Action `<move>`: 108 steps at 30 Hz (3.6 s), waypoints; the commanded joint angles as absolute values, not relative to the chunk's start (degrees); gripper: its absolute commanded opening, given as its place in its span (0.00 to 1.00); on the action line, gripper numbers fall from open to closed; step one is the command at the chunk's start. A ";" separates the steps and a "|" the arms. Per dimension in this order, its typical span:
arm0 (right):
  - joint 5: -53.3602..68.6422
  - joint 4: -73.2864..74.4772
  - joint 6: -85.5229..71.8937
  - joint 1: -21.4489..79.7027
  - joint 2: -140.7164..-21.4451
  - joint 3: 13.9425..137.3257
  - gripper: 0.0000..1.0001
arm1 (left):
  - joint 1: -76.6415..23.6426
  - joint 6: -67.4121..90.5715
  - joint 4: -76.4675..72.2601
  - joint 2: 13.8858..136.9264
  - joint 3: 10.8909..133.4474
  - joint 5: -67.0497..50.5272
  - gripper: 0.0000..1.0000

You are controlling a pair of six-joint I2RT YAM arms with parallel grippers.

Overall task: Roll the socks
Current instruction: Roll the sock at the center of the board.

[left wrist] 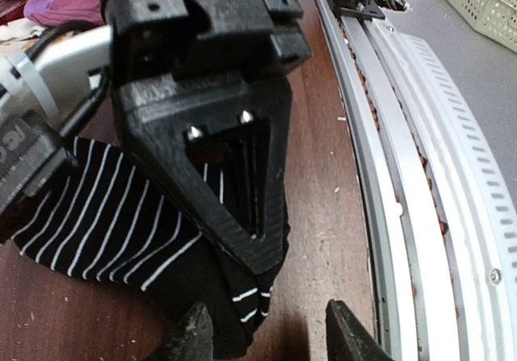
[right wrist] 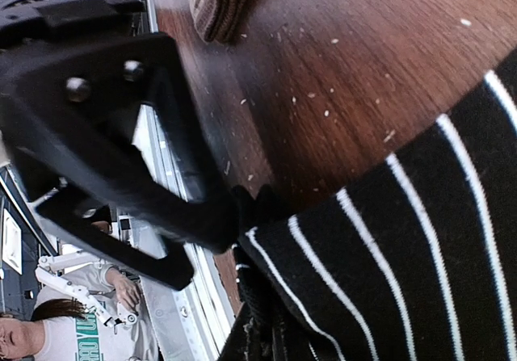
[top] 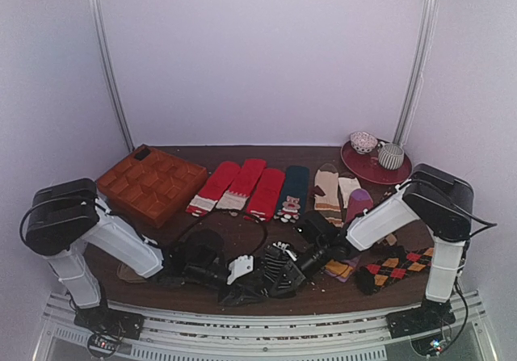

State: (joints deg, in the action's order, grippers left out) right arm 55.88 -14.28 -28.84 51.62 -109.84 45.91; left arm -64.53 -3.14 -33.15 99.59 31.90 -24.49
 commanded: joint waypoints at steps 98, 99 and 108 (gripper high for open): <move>14.30 -26.50 9.39 63.38 -91.82 28.96 0.48 | -65.06 6.81 -15.21 113.11 37.53 -19.14 0.00; 14.05 -26.27 9.33 63.38 -92.29 29.29 0.47 | -65.10 6.77 -15.25 113.12 37.60 -19.22 0.00; 15.61 -22.19 6.54 63.37 -96.23 31.63 0.24 | -64.96 6.79 -15.44 113.07 37.97 -19.02 0.00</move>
